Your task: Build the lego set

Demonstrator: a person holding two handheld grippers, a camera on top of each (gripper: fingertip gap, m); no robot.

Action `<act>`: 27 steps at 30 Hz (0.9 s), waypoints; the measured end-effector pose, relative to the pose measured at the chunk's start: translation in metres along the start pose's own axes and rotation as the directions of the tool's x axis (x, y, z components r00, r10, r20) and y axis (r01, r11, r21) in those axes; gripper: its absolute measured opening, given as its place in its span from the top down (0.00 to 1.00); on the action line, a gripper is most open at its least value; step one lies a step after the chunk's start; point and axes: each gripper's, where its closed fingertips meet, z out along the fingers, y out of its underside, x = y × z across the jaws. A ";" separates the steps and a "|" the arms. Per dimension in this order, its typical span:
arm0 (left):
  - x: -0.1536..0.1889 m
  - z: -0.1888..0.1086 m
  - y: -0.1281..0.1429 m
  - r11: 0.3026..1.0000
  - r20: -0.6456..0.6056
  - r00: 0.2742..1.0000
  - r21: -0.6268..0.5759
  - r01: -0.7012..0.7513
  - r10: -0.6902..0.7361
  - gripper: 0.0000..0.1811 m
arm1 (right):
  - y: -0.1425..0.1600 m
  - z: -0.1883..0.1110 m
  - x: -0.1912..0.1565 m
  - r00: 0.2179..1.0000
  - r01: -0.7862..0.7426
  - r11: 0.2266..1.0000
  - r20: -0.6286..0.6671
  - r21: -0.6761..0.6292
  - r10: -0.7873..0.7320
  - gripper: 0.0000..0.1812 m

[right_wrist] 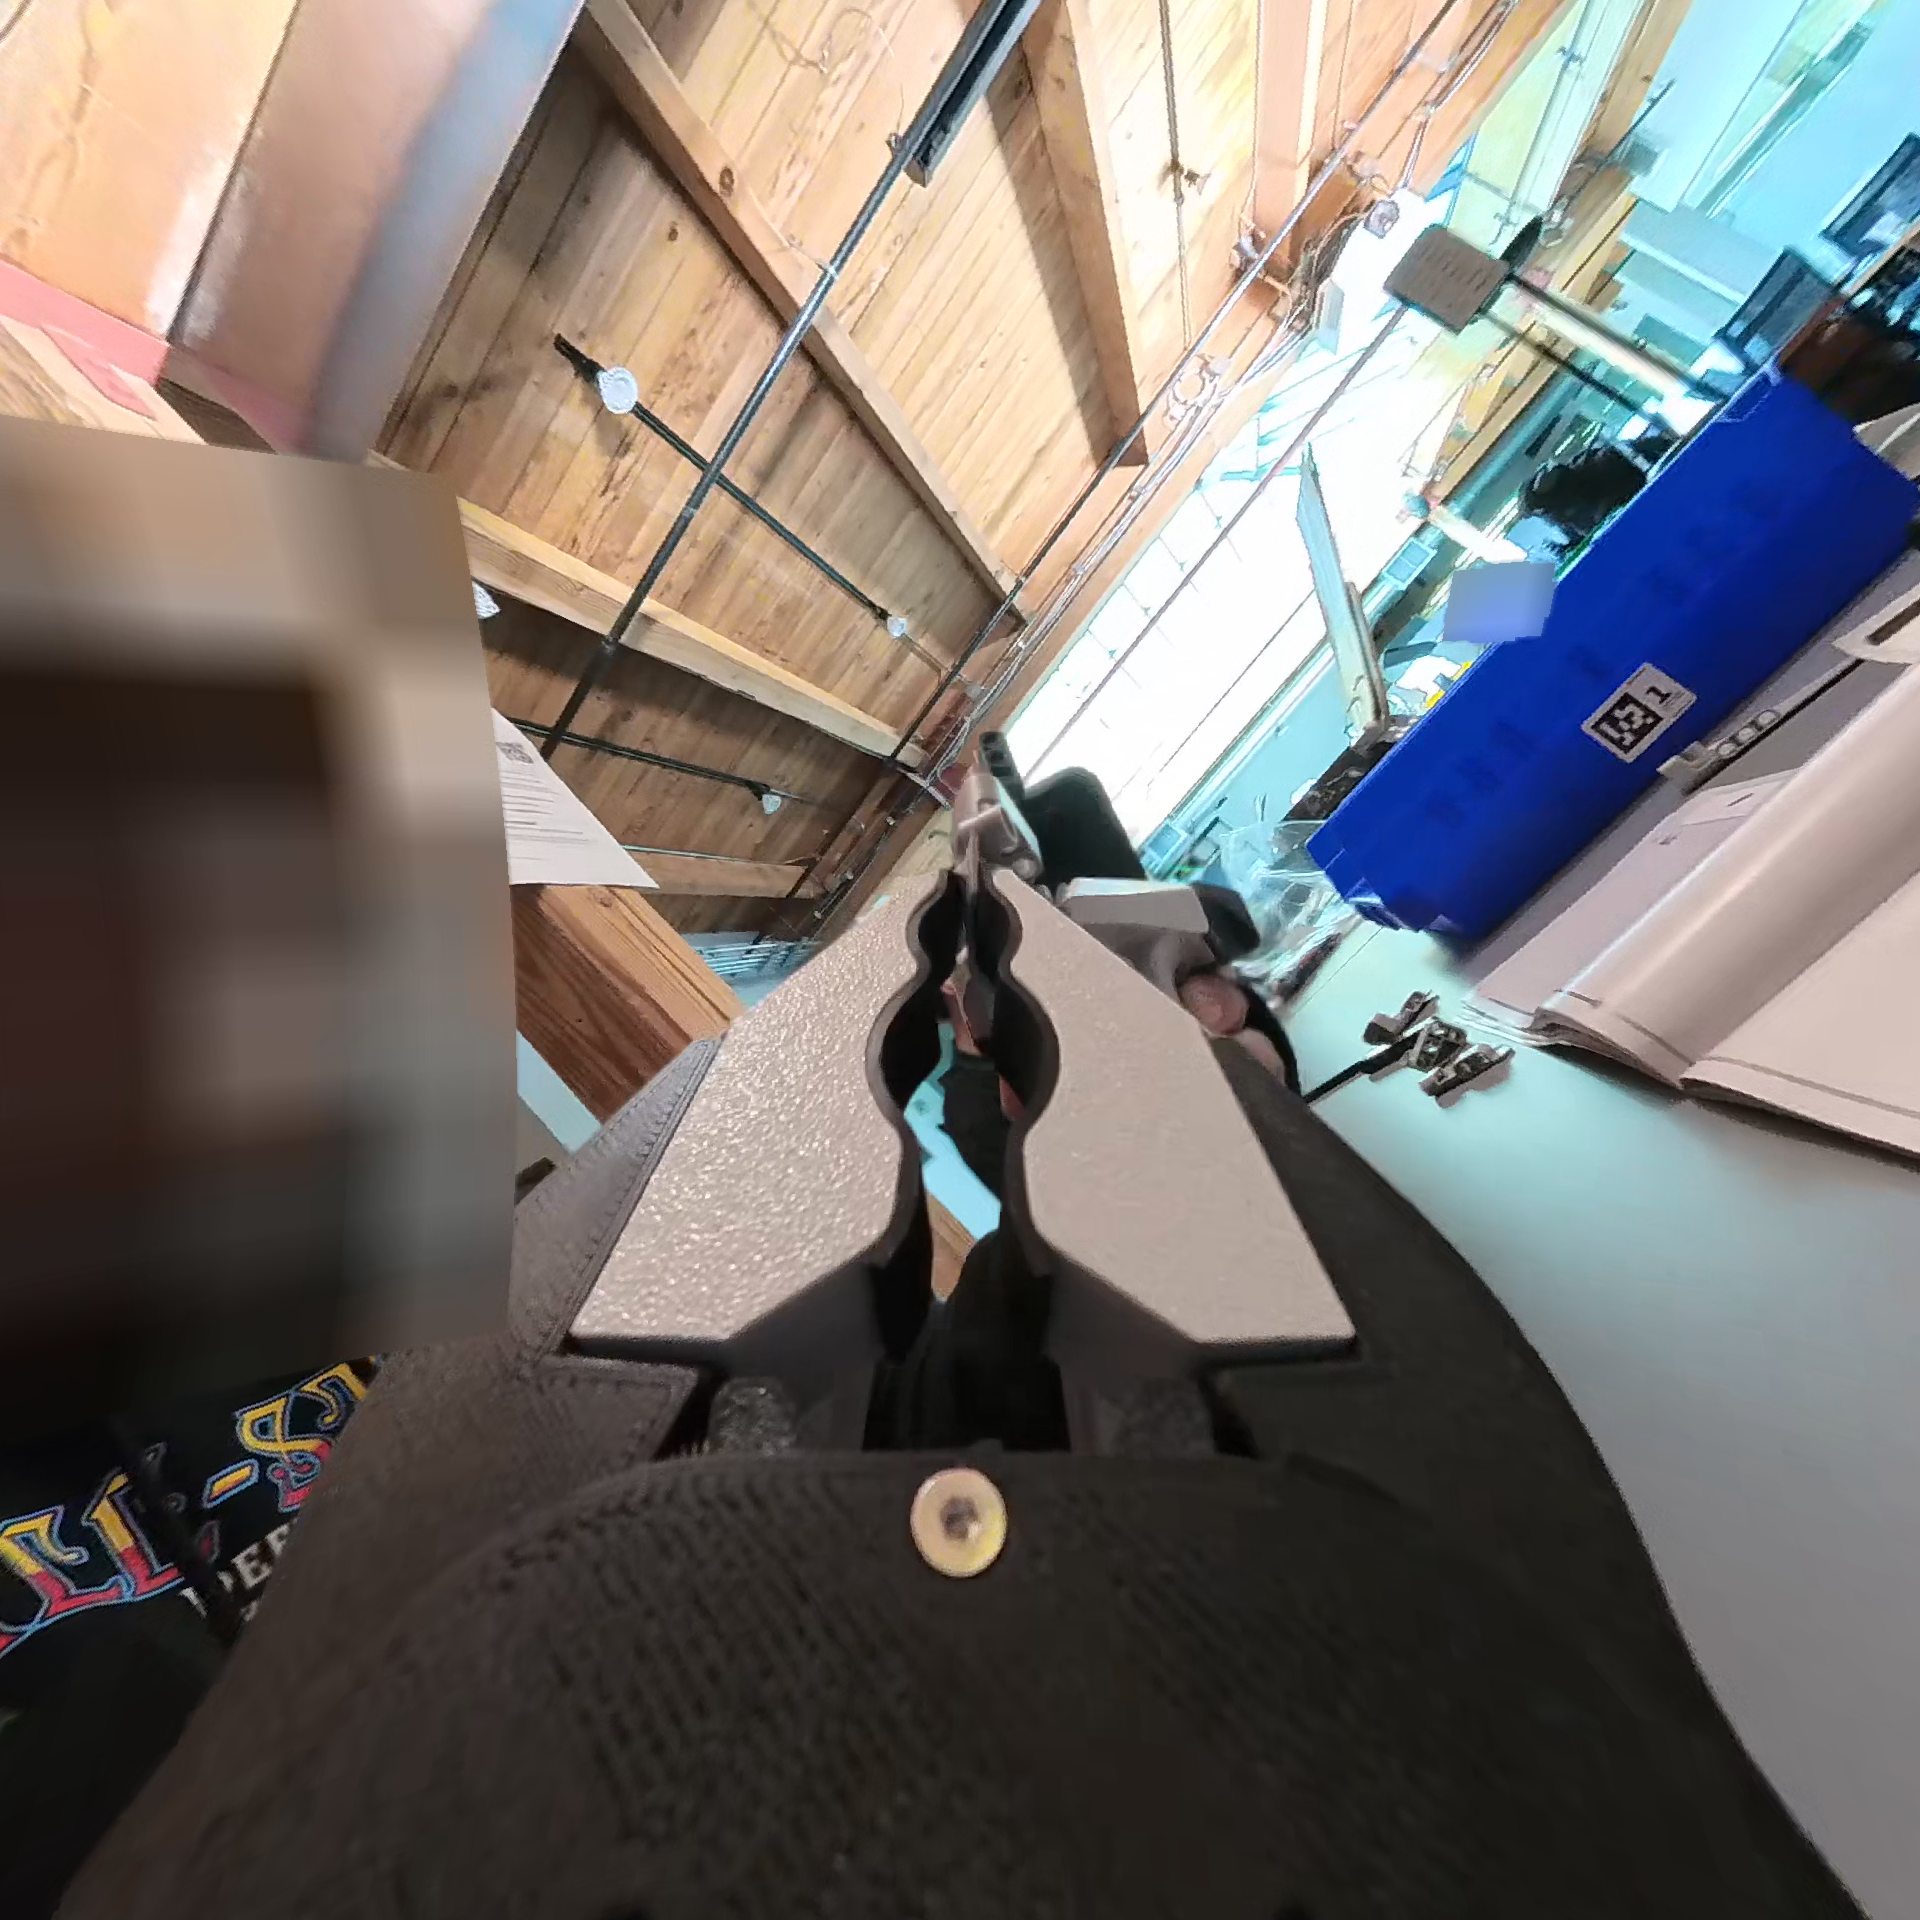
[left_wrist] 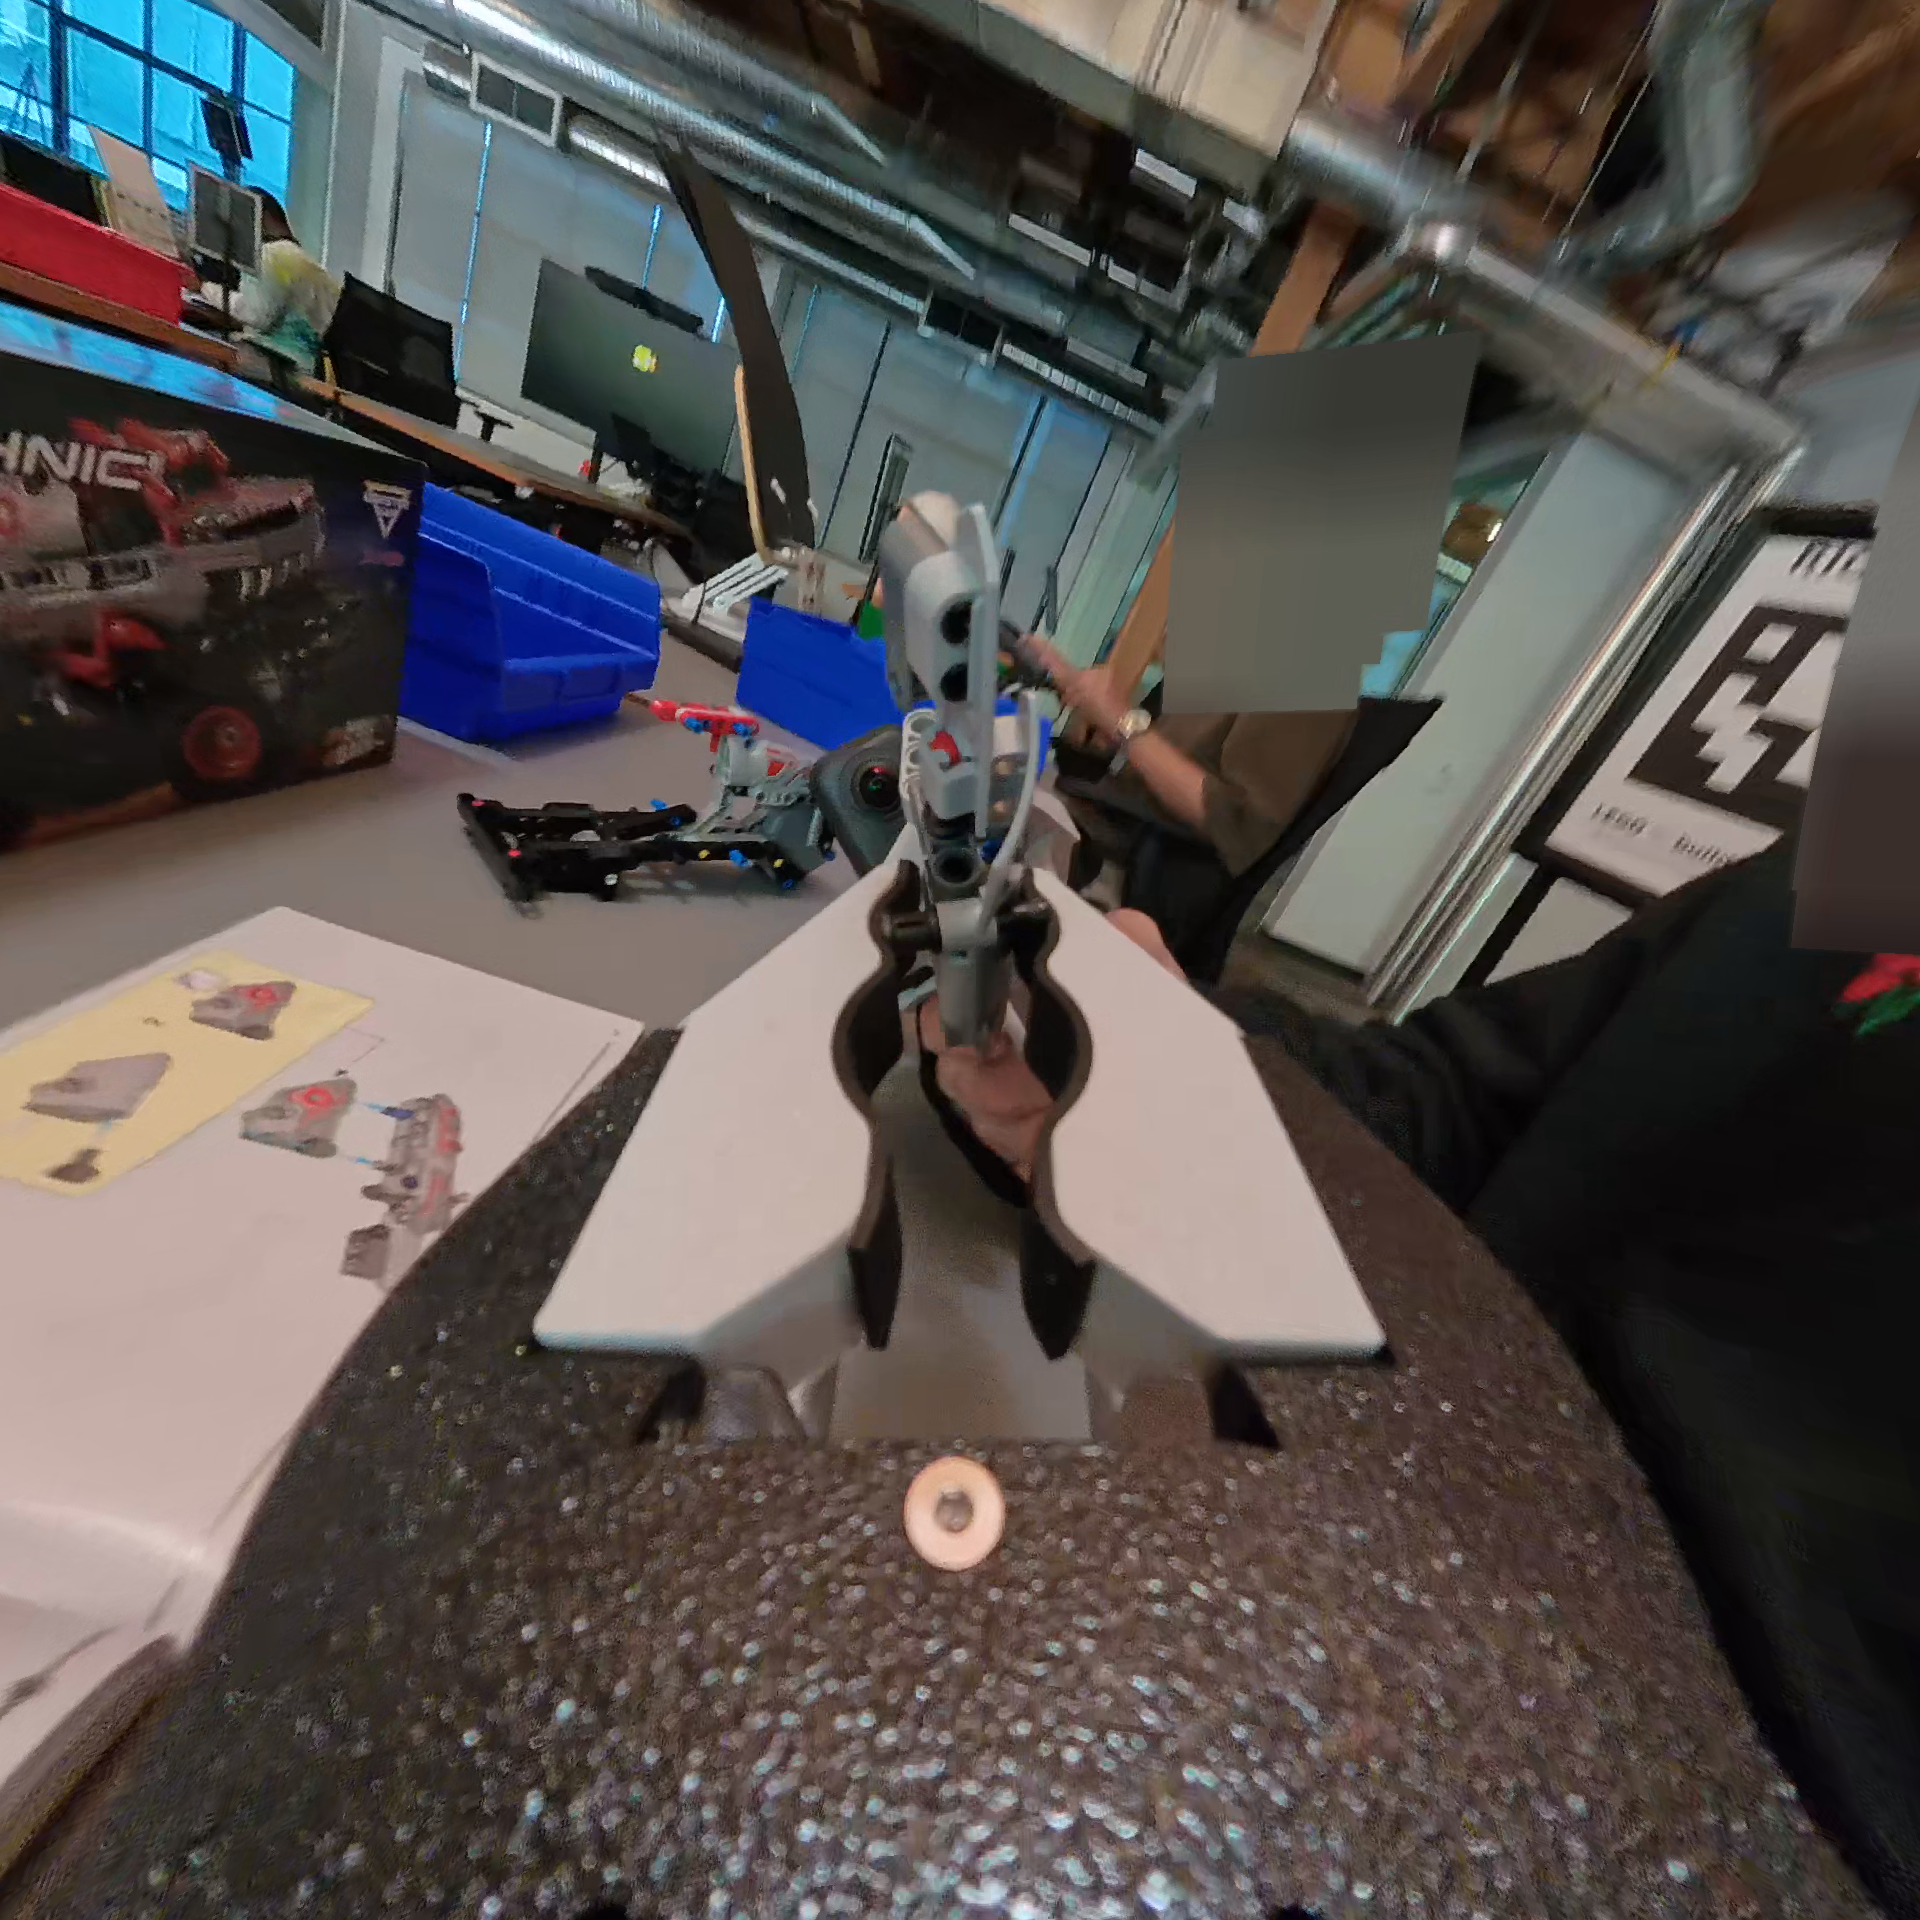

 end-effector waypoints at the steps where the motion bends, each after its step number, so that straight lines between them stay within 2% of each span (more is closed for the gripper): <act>1: 0.001 -0.001 -0.001 0.999 0.010 1.000 -0.024 -0.024 0.025 0.91 | 0.001 0.000 -0.001 1.000 -0.012 1.000 0.013 -0.007 0.012 0.98; 3: 0.004 -0.001 -0.003 1.000 0.000 1.000 -0.023 0.011 -0.011 0.91 | 0.002 0.001 -0.003 0.999 -0.017 1.000 0.035 -0.004 0.017 0.98; 6: -0.002 -0.001 -0.002 0.983 -0.034 0.983 0.025 0.181 -0.180 0.91 | 0.001 0.002 0.002 1.000 0.018 1.000 -0.017 -0.005 -0.018 0.98; 10: -0.012 0.000 0.004 0.993 0.050 0.992 0.022 0.114 -0.115 0.91 | -0.001 -0.003 0.011 0.994 0.067 0.998 -0.085 0.008 -0.066 0.98; 14: -0.007 -0.001 -0.001 0.977 -0.017 0.979 0.055 0.205 -0.204 0.91 | 0.000 0.001 0.007 0.987 0.122 0.992 -0.098 -0.029 -0.125 0.98; 18: -0.004 0.000 -0.001 0.996 -0.014 0.997 0.058 0.072 -0.071 0.91 | 0.000 0.001 0.005 0.996 0.071 0.997 -0.049 0.002 -0.071 0.98; 20: 0.000 -0.001 -0.003 0.998 -0.034 0.999 0.054 0.041 -0.039 0.91 | 0.001 0.002 0.000 1.000 0.012 1.000 0.015 0.017 -0.013 0.98; 23: -0.002 -0.001 -0.001 0.974 -0.083 0.973 0.054 0.221 -0.216 0.91 | 0.001 0.002 0.004 0.999 0.035 0.999 -0.016 0.011 -0.034 0.98; 24: -0.004 -0.001 -0.001 0.973 -0.079 0.973 0.066 0.223 -0.217 0.91 | 0.000 0.001 0.006 0.998 0.048 0.999 -0.032 0.009 -0.048 0.98; 27: -0.005 0.000 0.001 0.998 -0.022 0.999 0.049 0.040 -0.039 0.91 | 0.000 0.000 0.006 0.997 0.063 0.998 -0.043 -0.004 -0.063 0.98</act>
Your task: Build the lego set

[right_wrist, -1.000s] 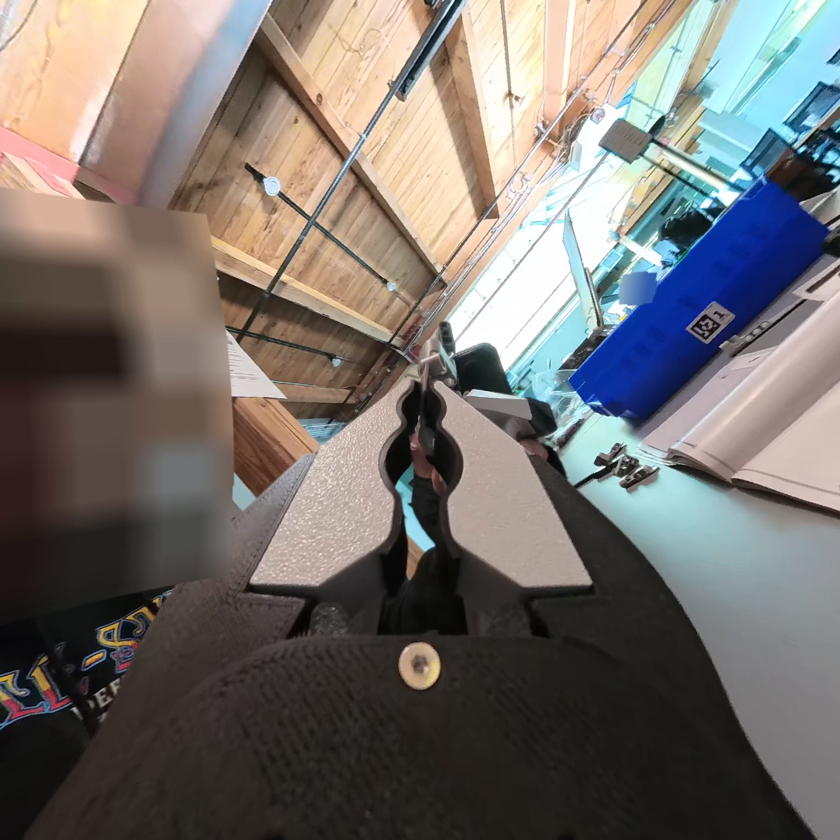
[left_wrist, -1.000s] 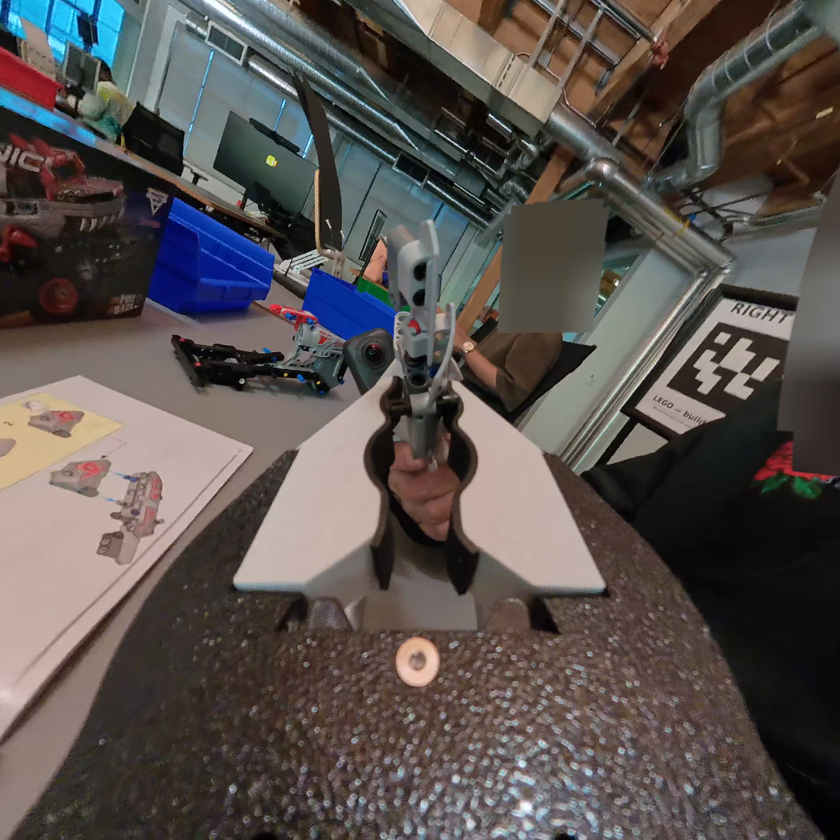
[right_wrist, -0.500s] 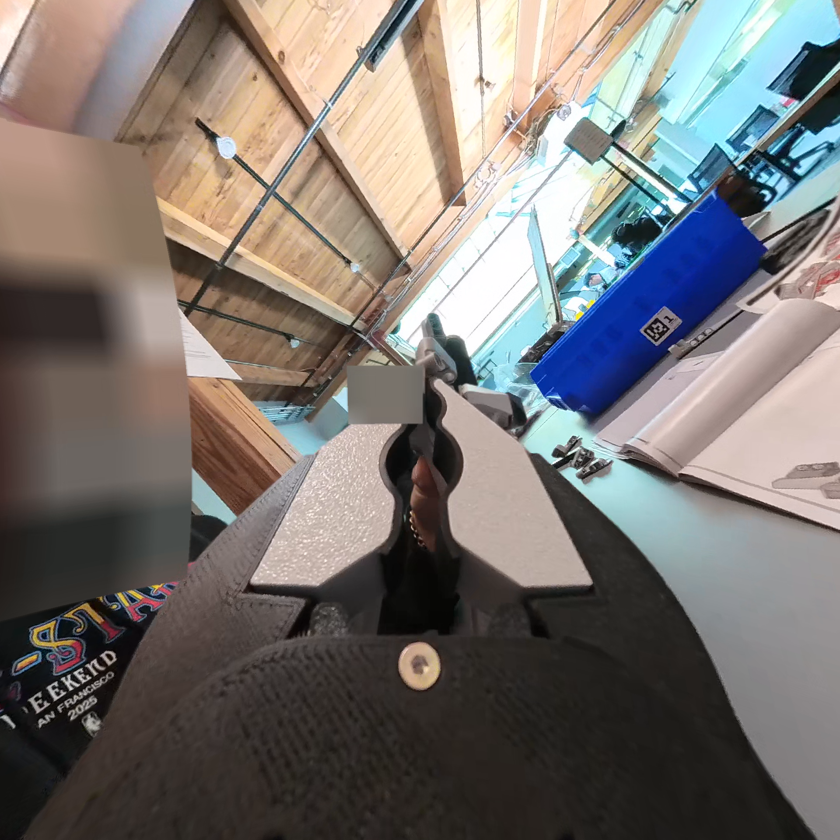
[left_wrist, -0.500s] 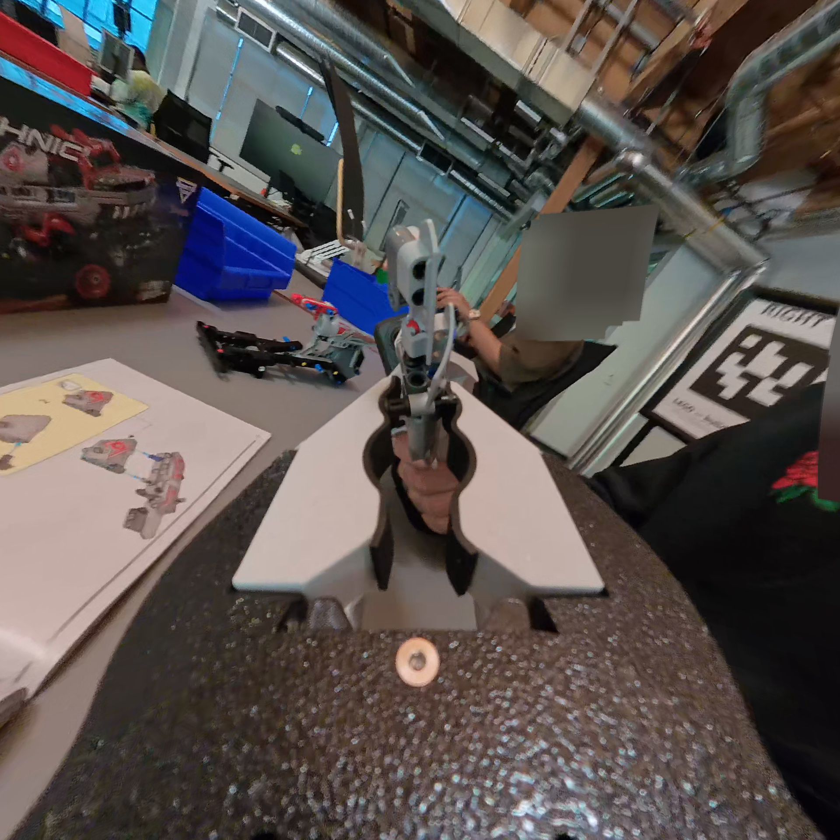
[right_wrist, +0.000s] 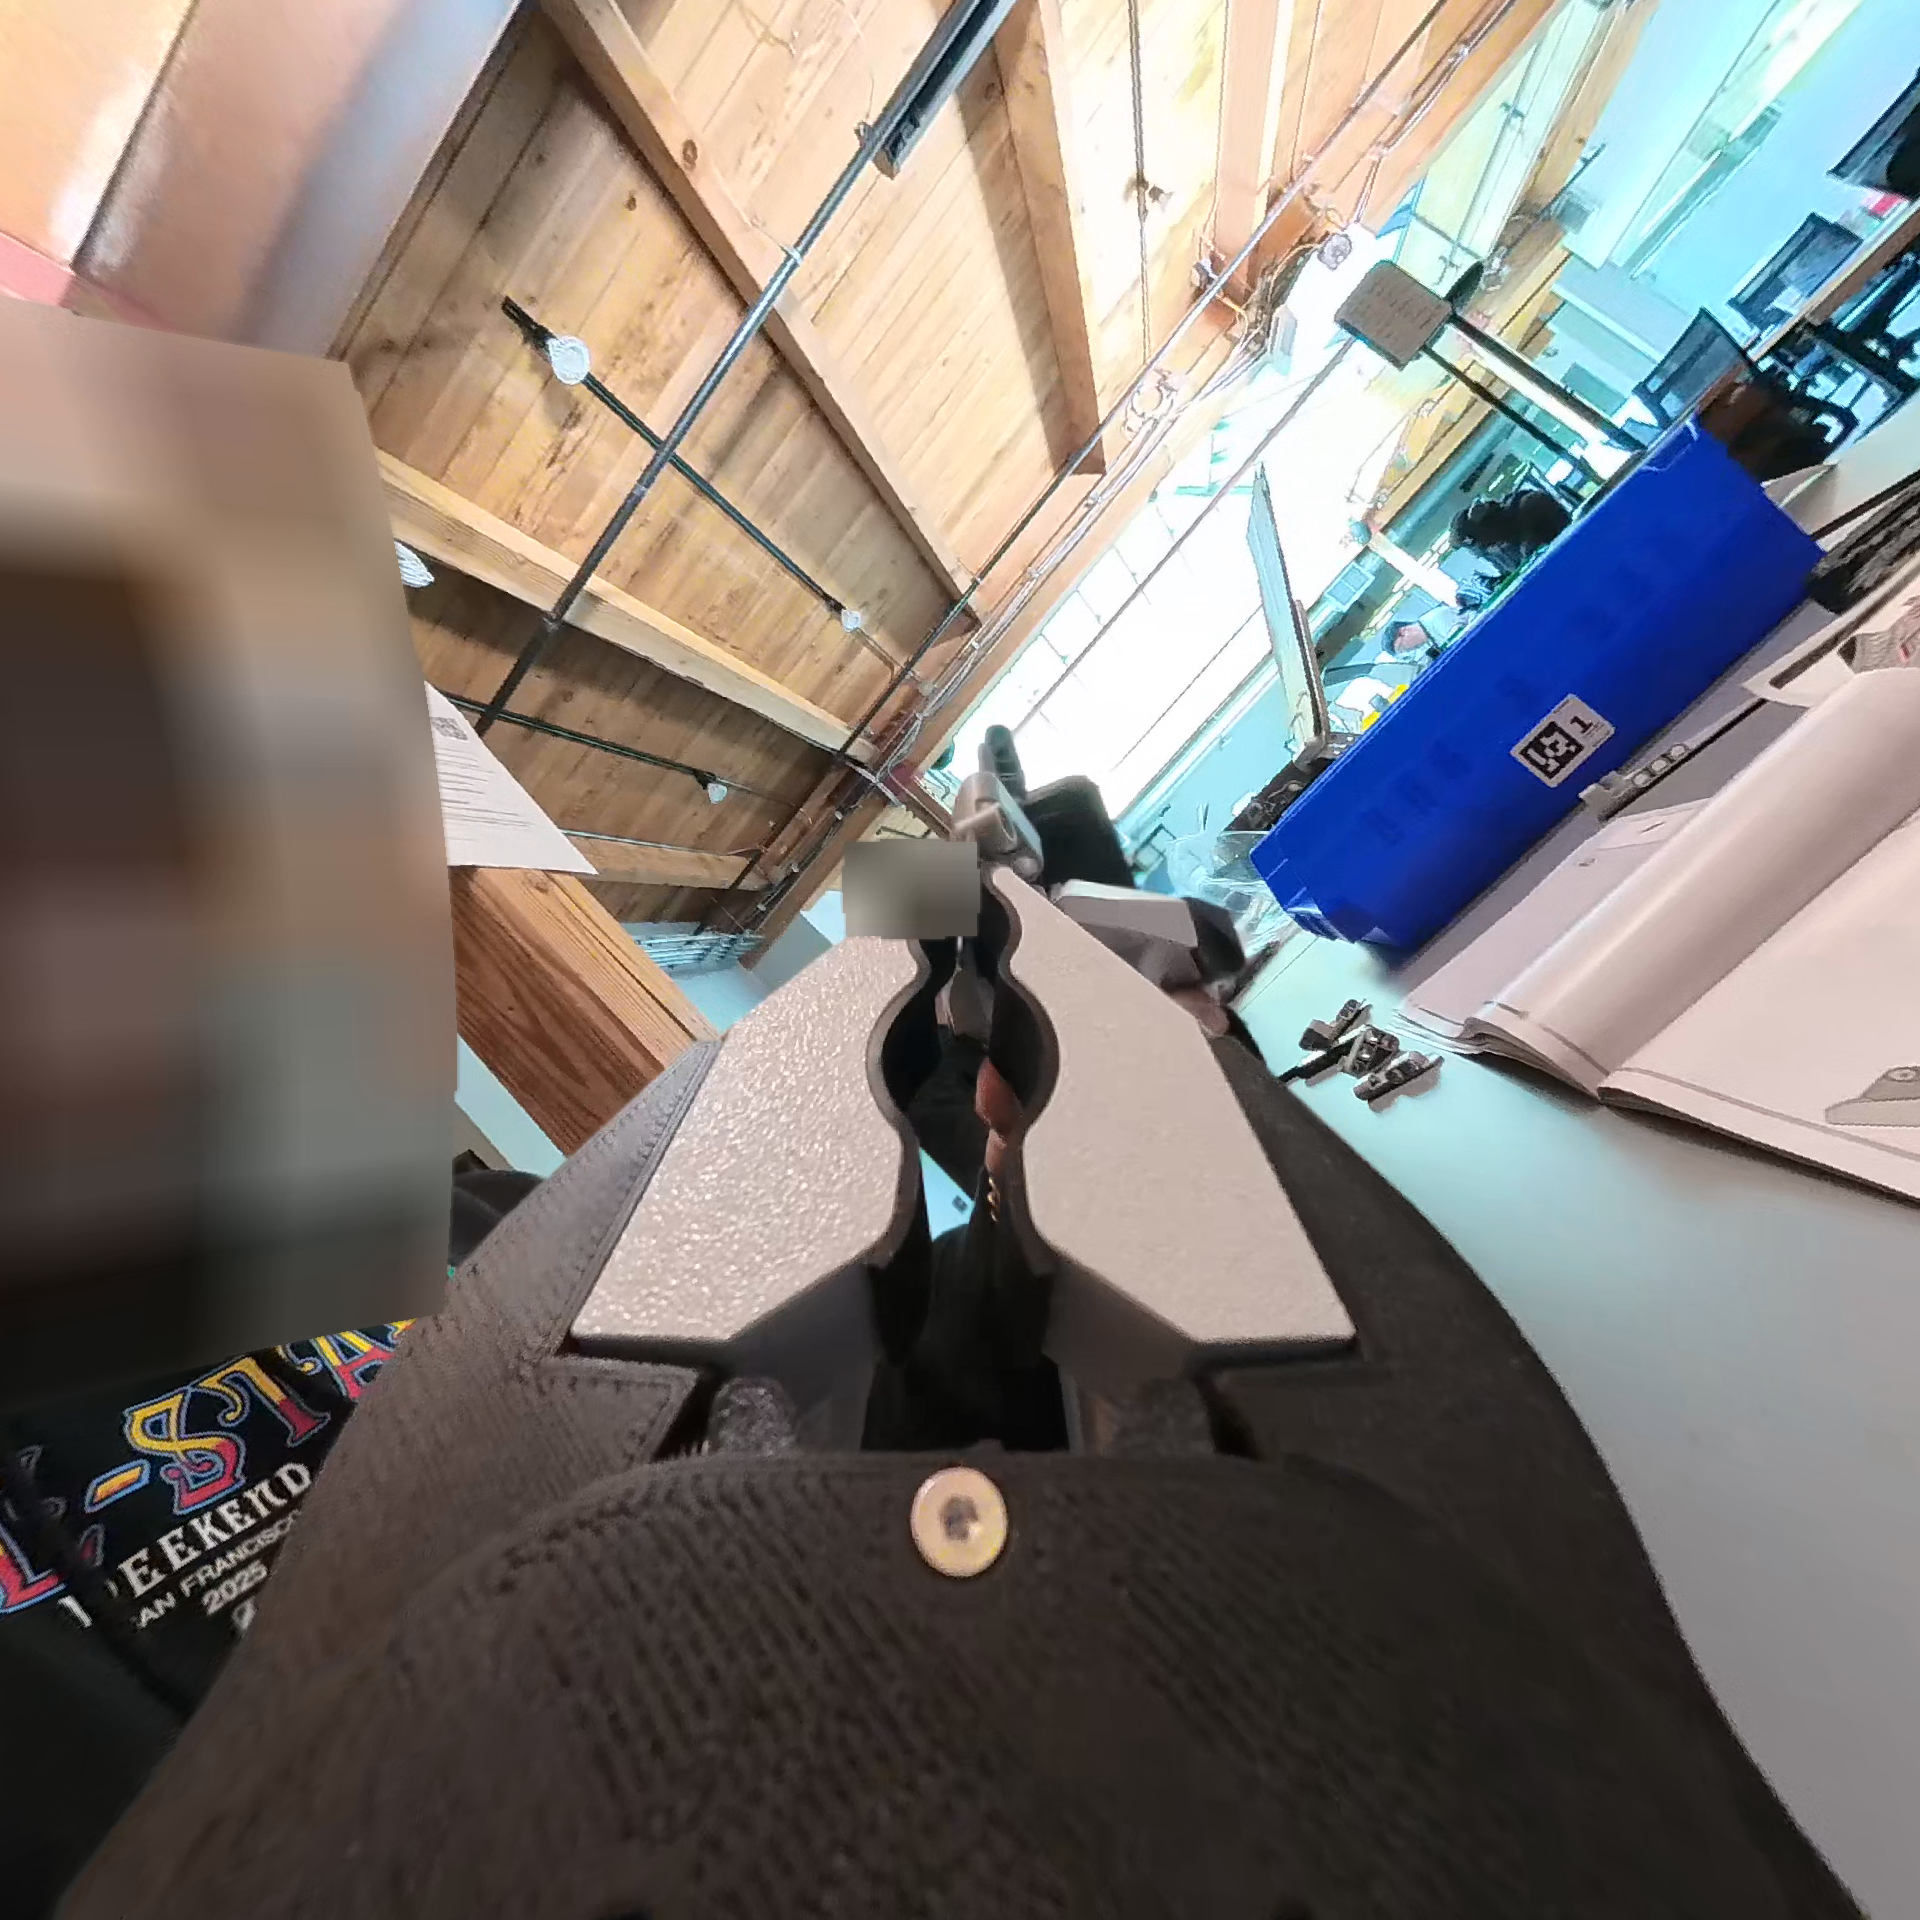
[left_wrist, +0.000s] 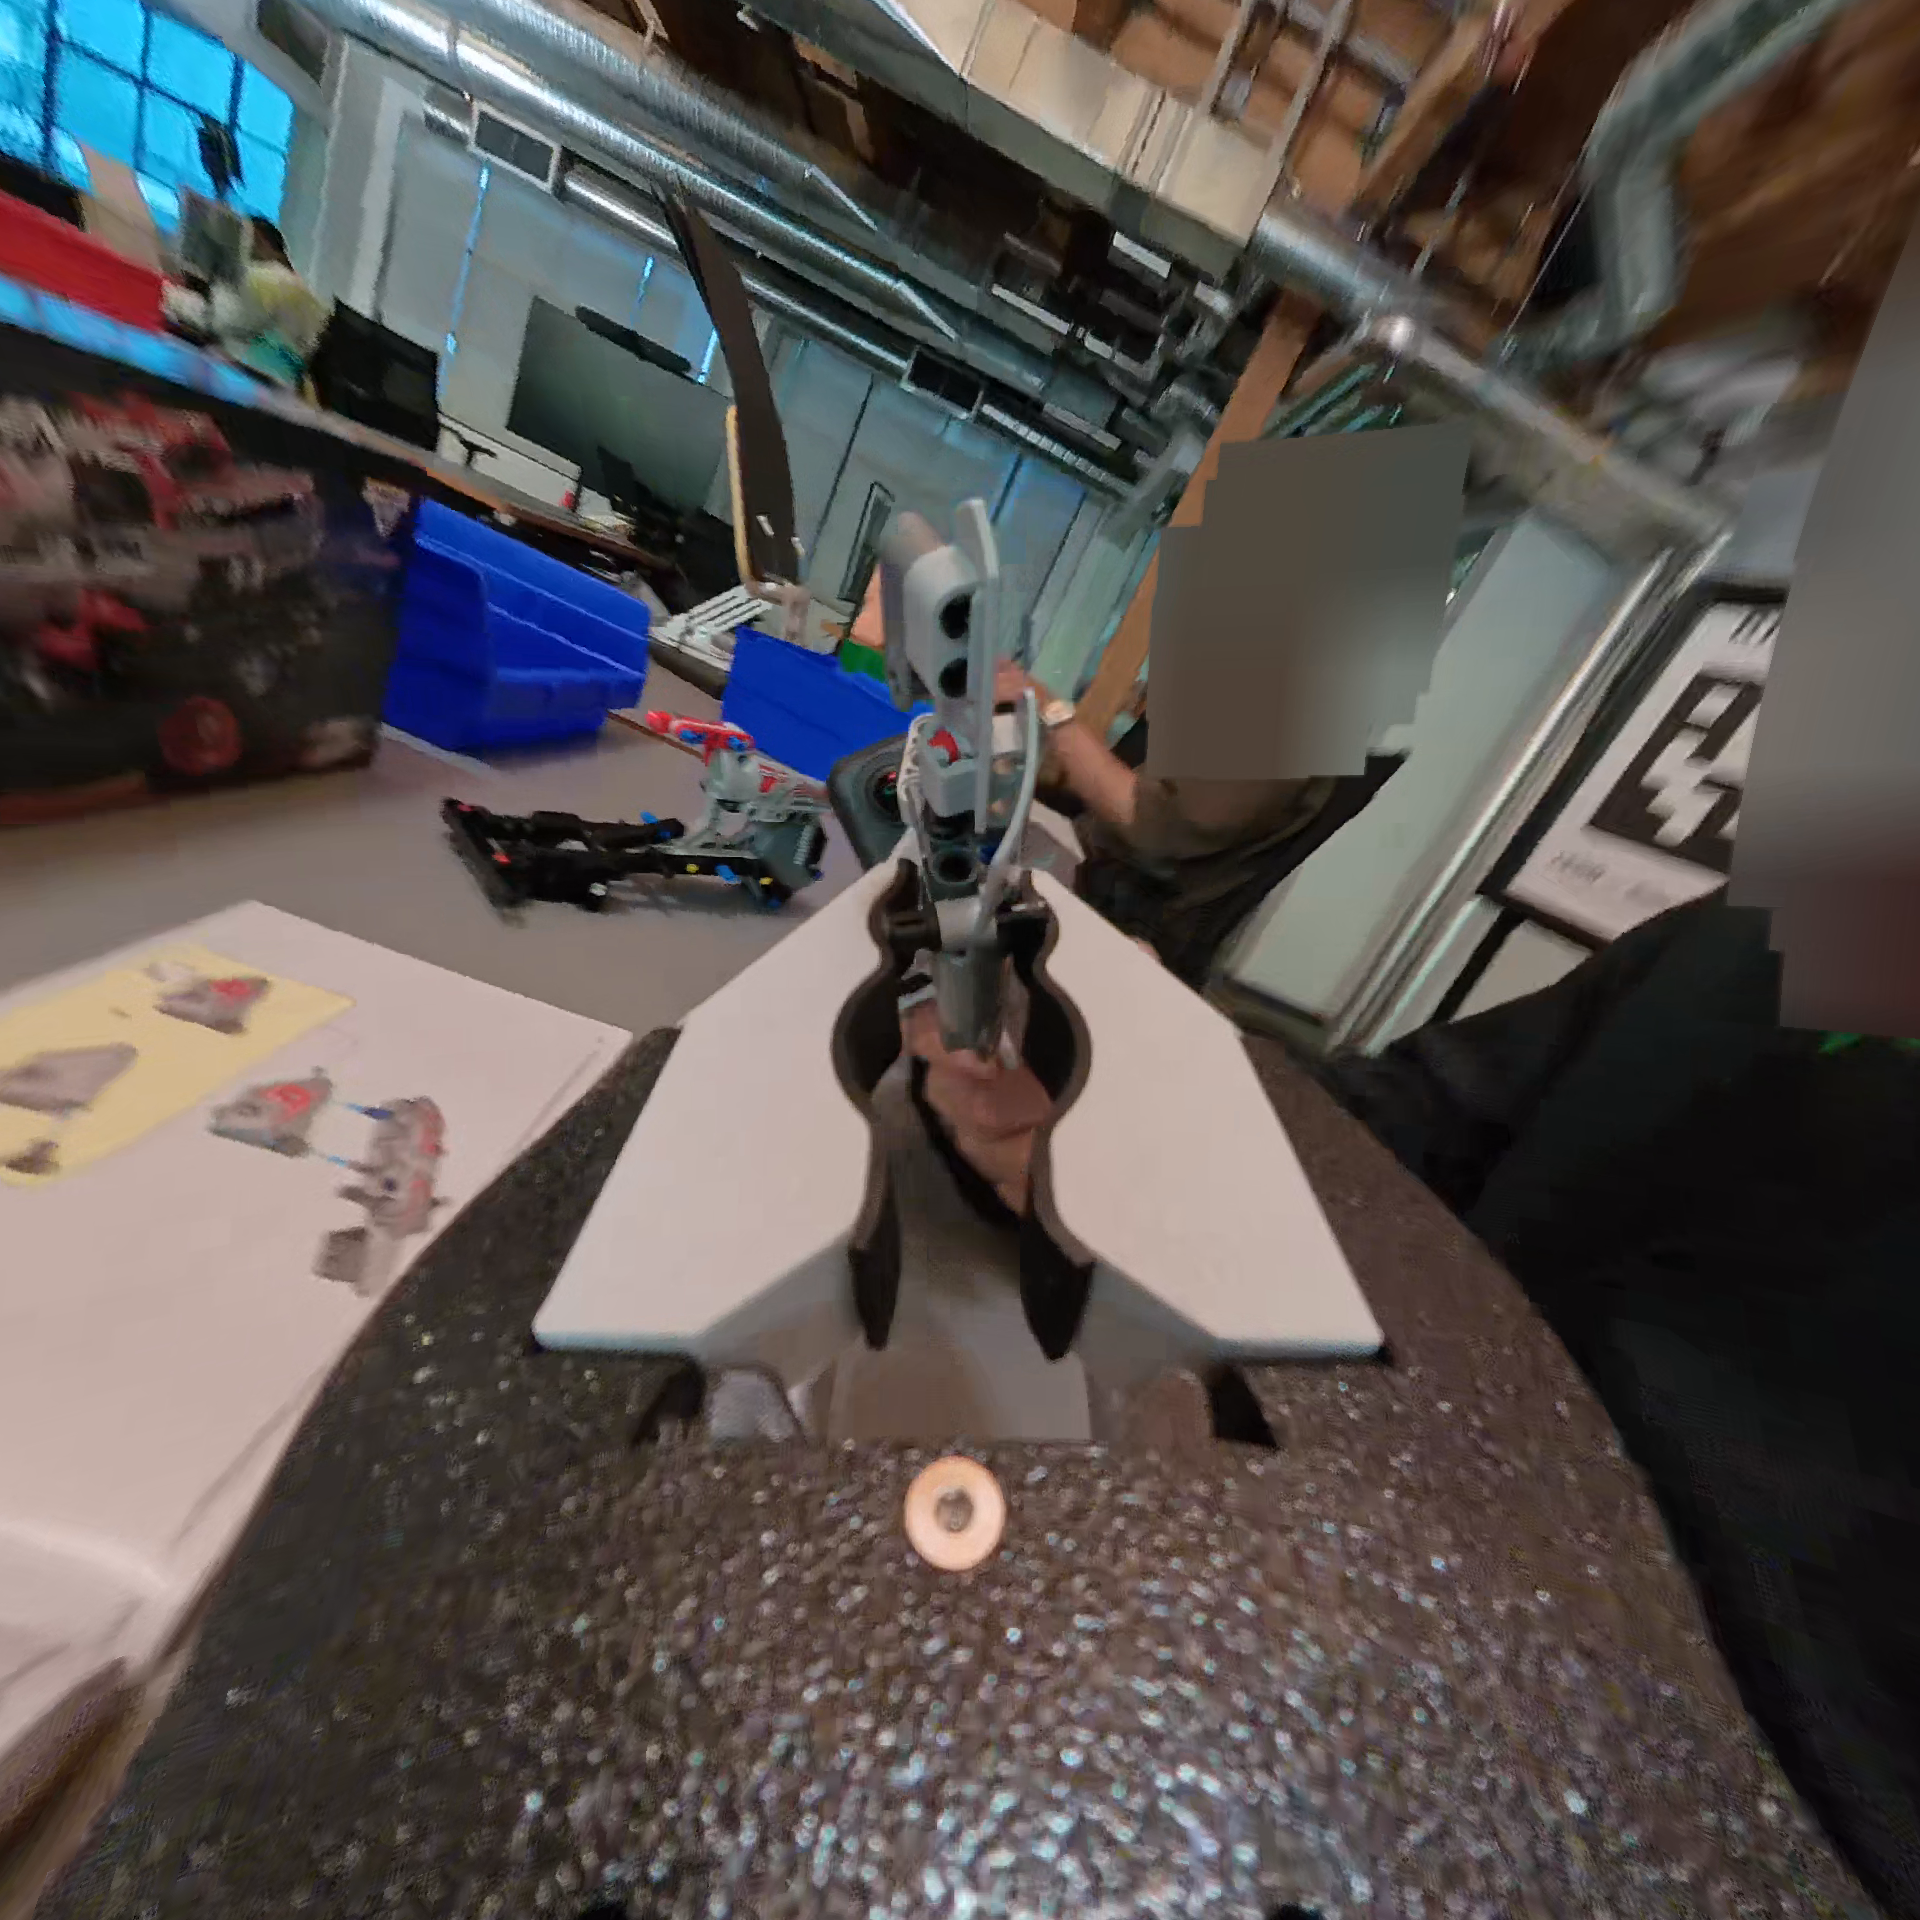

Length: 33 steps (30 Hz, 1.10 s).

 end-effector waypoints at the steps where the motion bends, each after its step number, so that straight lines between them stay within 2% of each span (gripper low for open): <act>1: 0.000 -0.001 0.000 0.998 0.010 0.998 -0.016 -0.054 0.054 0.91 | 0.001 0.000 -0.001 1.000 0.016 1.000 -0.004 -0.014 -0.016 0.98; 6: 0.002 0.000 -0.001 0.999 -0.006 0.999 -0.003 -0.039 0.039 0.91 | 0.001 0.002 -0.003 0.991 0.125 0.990 -0.028 -0.068 -0.127 0.98; 9: 0.005 0.001 0.000 0.999 -0.024 0.998 0.003 -0.052 0.052 0.91 | 0.002 0.000 -0.007 0.993 0.121 0.989 0.002 -0.088 -0.121 0.99; 13: 0.013 0.002 -0.003 0.995 -0.064 0.993 0.030 -0.093 0.094 0.91 | 0.003 0.002 -0.017 0.981 0.192 0.975 0.044 -0.116 -0.188 0.99; 17: 0.007 -0.005 -0.006 0.990 -0.022 0.989 -0.003 -0.144 0.144 0.90 | -0.011 -0.004 -0.019 0.952 0.303 0.945 -0.007 -0.120 -0.306 0.99; 19: 0.003 -0.012 -0.011 0.986 0.003 0.986 -0.006 -0.168 0.168 0.90 | -0.022 -0.016 -0.003 0.932 0.321 0.934 -0.123 -0.158 -0.341 1.00; 20: 0.004 -0.015 -0.013 0.982 -0.007 0.982 -0.009 -0.189 0.189 0.90 | -0.014 -0.027 0.018 0.900 0.314 0.908 -0.218 -0.277 -0.378 0.99; 21: 0.006 -0.018 -0.013 0.977 -0.019 0.978 -0.019 -0.210 0.210 0.90 | 0.002 -0.039 0.039 0.855 0.296 0.849 -0.274 -0.438 -0.440 0.99; 22: 0.008 -0.019 -0.013 0.972 -0.031 0.972 -0.031 -0.233 0.232 0.91 | 0.021 -0.049 0.053 0.824 0.269 0.773 -0.278 -0.574 -0.493 0.99; 24: 0.010 -0.020 -0.010 0.964 -0.046 0.965 -0.056 -0.259 0.257 0.90 | 0.051 -0.054 0.062 0.826 0.181 0.680 -0.265 -0.711 -0.497 0.99; 28: 0.014 -0.015 -0.002 0.961 -0.082 0.963 -0.085 -0.261 0.255 0.90 | 0.076 -0.062 0.077 0.782 0.125 0.537 -0.250 -0.834 -0.571 0.99; 29: 0.014 -0.014 0.002 0.960 -0.086 0.964 -0.103 -0.260 0.252 0.90 | 0.079 -0.063 0.078 0.778 0.121 0.519 -0.244 -0.846 -0.580 0.99; 32: 0.011 -0.013 0.012 0.947 -0.082 0.960 -0.158 -0.278 0.268 0.90 | 0.078 -0.074 0.090 0.700 0.107 0.448 -0.253 -0.887 -0.668 0.98; 33: 0.012 -0.013 0.014 0.946 -0.084 0.960 -0.163 -0.279 0.269 0.90 | 0.078 -0.074 0.089 0.699 0.116 0.443 -0.244 -0.889 -0.672 0.98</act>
